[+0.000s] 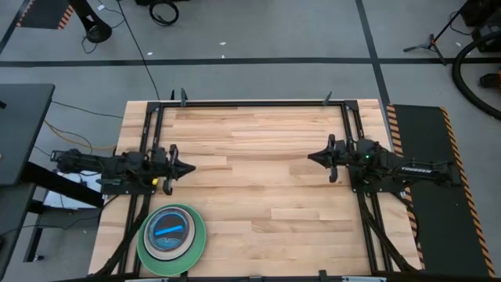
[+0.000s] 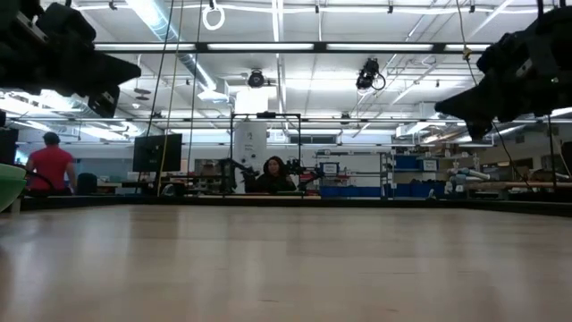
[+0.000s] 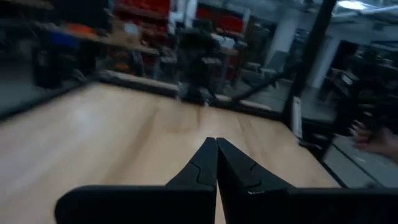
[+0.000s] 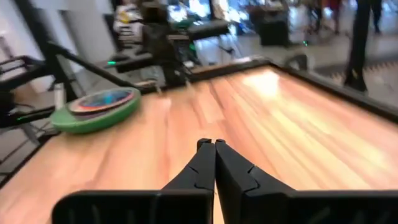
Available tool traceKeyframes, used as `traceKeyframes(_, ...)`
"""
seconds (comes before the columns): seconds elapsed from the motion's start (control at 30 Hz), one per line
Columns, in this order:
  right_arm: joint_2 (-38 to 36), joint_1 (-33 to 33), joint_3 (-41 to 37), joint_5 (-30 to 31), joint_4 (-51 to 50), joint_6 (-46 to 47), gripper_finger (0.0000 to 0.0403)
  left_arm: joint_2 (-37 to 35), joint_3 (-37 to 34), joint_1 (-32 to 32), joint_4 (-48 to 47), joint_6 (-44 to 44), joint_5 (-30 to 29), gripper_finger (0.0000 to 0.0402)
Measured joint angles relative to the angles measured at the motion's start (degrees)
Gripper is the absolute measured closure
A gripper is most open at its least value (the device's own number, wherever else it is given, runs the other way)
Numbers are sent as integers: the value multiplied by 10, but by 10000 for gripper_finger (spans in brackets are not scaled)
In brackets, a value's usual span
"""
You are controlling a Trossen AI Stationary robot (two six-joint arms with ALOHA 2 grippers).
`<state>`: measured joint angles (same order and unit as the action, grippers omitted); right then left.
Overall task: Stack plastic plates
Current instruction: Return to Home Position
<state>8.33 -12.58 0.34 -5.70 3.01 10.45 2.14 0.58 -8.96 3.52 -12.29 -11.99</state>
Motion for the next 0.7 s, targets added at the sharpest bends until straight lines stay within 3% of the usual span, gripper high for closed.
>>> traceKeyframes(0.13, 6, 0, 0, 13, -14, 31, 381, 0, -1, -7, -3, -6, 38, 393)
traceKeyframes(0.7, 7, 0, 0, 13, -14, 33, 379, 1, -1, -10, -4, 65, 39, 392)
